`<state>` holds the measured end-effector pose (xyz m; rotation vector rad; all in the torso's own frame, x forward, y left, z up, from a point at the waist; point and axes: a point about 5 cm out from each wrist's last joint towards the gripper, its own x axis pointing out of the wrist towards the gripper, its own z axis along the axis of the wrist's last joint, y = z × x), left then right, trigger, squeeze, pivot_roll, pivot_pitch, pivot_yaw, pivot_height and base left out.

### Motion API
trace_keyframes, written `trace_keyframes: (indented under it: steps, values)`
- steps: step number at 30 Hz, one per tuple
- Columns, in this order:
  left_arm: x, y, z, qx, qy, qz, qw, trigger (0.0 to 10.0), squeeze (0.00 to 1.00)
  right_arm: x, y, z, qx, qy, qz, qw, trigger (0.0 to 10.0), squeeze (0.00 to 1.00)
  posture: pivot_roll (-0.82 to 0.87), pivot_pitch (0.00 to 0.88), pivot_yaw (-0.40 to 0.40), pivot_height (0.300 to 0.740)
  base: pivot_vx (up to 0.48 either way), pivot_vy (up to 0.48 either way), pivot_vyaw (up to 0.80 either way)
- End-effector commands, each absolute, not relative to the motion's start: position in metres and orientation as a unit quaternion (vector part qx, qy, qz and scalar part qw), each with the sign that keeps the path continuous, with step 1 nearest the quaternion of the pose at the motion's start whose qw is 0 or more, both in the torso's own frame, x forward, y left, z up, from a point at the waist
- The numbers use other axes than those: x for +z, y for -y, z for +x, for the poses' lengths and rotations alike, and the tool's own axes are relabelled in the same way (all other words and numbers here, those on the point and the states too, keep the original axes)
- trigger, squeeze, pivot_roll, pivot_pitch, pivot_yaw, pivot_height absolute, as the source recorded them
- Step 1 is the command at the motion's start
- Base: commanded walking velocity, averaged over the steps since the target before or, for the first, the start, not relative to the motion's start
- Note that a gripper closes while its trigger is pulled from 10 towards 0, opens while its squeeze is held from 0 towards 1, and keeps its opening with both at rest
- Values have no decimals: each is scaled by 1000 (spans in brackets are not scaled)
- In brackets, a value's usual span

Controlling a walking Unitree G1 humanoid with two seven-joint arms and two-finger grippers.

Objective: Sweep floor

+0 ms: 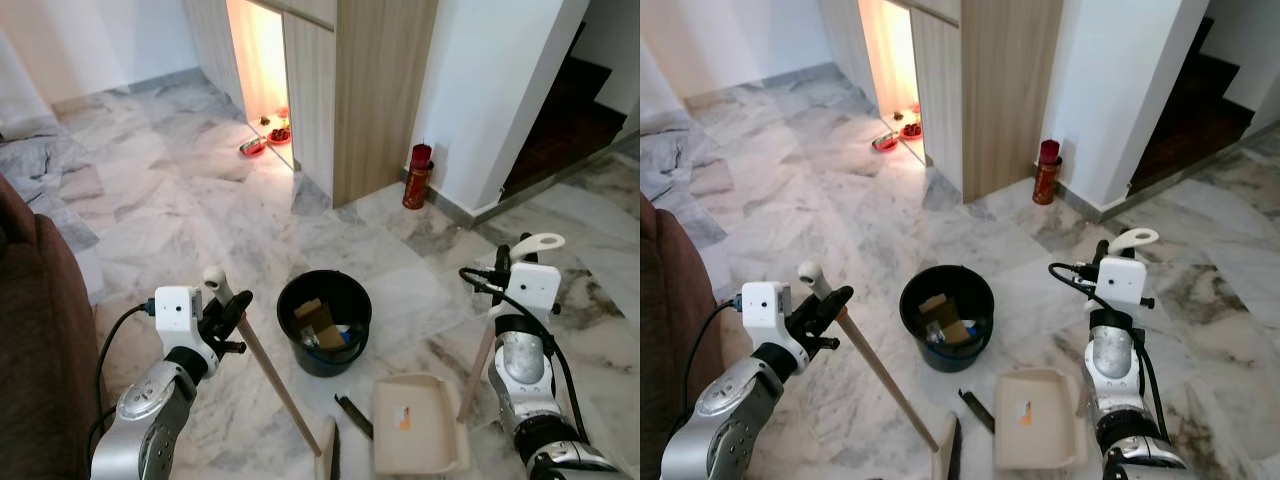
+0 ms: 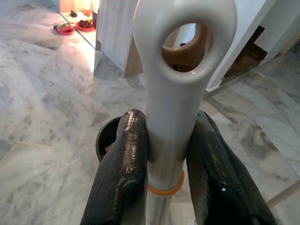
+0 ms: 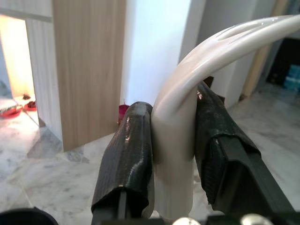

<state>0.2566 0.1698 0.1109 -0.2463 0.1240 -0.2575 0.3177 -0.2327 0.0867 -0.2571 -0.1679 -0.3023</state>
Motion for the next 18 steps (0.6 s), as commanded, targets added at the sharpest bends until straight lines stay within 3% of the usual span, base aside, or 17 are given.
trace_keyframes:
  steps: [1, 18]
  values:
    - [120, -170, 253, -134, -50, -126, 982, 10000, 0, 95, 235, 320, -150, 105, -154, 971, 10000, 0, 152, 118, 48, 740, 0, 0, 0]
    - [150, -169, 239, -152, -45, -156, 975, 10000, 0, 74, 232, 303, -153, 83, -172, 970, 10000, 0, 214, 211, 81, 740, 0, 0, 0]
